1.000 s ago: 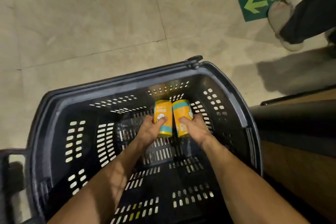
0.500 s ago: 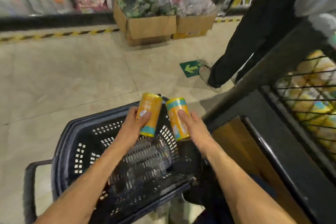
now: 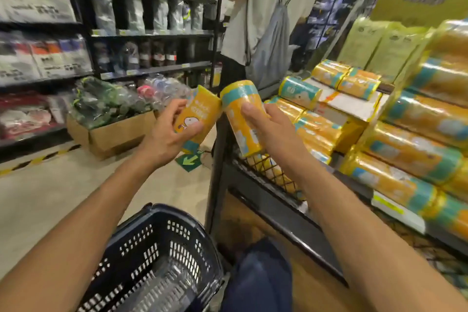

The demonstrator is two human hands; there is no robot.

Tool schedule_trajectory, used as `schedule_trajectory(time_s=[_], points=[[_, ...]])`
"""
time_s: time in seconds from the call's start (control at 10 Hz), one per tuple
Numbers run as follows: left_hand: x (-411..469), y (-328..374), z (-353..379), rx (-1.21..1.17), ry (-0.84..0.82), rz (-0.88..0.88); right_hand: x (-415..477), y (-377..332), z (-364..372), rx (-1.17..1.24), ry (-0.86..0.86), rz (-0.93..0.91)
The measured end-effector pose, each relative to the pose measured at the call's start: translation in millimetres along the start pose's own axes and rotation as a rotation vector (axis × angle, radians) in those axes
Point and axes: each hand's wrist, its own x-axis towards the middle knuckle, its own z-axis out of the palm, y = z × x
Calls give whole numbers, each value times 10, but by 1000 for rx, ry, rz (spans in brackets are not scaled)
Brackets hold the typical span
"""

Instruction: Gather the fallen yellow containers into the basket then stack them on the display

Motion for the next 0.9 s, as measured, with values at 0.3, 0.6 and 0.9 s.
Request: schedule_trajectory(time_s=[0.3,0.6,0.9], points=[[1271,747,558,472,-465,301,325,259,-995,-285,290,63],[2034,491,1283,854,-810,350,689,920,-931,-720,309,215],[1905,580,1365,757,-723,211,796,939,-996,-699,232,152]])
